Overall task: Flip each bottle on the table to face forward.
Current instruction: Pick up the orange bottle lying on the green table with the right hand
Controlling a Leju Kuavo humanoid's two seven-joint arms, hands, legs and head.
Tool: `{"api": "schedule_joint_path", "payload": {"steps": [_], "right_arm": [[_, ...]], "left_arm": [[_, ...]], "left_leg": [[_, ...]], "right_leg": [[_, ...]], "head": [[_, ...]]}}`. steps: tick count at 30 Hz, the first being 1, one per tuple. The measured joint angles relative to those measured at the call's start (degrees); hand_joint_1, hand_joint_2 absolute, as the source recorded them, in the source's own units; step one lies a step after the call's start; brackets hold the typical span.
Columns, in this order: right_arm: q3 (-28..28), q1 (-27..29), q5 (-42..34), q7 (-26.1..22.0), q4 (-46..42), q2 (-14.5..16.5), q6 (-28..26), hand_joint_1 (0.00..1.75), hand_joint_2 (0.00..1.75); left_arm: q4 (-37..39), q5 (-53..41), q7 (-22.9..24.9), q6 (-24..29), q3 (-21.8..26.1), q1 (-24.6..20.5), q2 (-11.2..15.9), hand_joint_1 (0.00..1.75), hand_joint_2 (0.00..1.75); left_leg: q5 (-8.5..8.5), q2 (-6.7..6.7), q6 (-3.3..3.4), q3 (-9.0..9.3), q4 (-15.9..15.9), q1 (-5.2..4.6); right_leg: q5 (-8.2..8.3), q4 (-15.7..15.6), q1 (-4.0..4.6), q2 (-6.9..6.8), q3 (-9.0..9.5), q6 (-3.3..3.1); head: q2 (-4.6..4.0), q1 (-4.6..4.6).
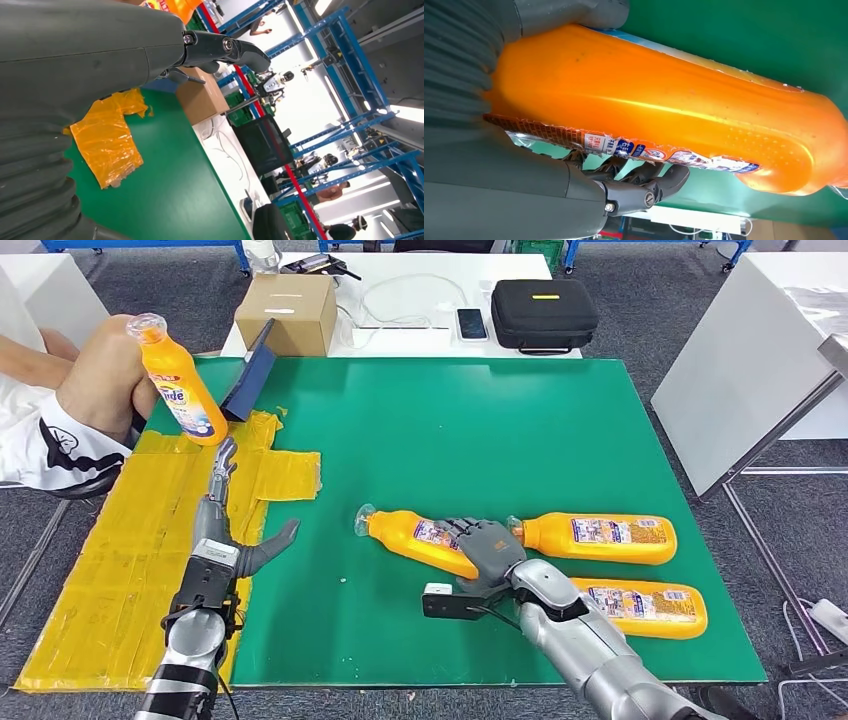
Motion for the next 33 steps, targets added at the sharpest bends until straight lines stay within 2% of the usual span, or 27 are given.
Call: {"api": "schedule_joint_path", "payload": {"steps": [9, 19, 25, 33], "right_arm": [[-4.8, 7.0, -4.4, -1.3, -8.4, 2.8, -4.7, 1.75, 1.75], [-12.0, 15.6, -8.0, -6.1, -22.5, 6.4, -9.9, 1.75, 1.75], [-15.9, 20.6, -11.7, -10.9, -30.2, 8.6, -16.4, 1.75, 1.75], [-18.0, 23.4, -12.1, -11.8, -34.9, 9.5, -17.2, 1.75, 1.75]], "left_arm": [[-2.2, 1.6, 1.1, -2.2, -0.2, 1.1, -0.1, 0.0, 1.75], [-3.2, 2.9, 2.8, -6.1, -0.6, 1.6, -0.2, 0.0, 1.75], [-4.0, 5.0, 5.1, -10.4, -2.2, 2.6, -0.3, 0.0, 1.75], [-4.6, 5.7, 5.9, -11.5, -3.5, 3.1, -0.6, 0.0, 1.75]], "left_leg": [[0.01, -0.05, -0.02, -0.22, 0.0, 0.05], [0.0, -0.13, -0.02, -0.48, 0.0, 0.03], [0.0, -0.14, -0.02, -0.53, 0.0, 0.01], [0.0, -0.13, -0.01, -0.56, 0.0, 0.01]], "right_leg": [[-0.03, 0.0, 0.05, 0.01, -0.15, -0.03], [-0.04, 0.0, 0.04, 0.0, -0.39, -0.03], [-0.04, 0.0, 0.02, 0.0, -0.44, -0.03], [-0.03, 0.0, 0.02, 0.01, -0.48, -0.03]], "head": [[0.0, -0.01], [0.01, 0.0], [0.0, -0.01], [0.01, -0.01]]}}
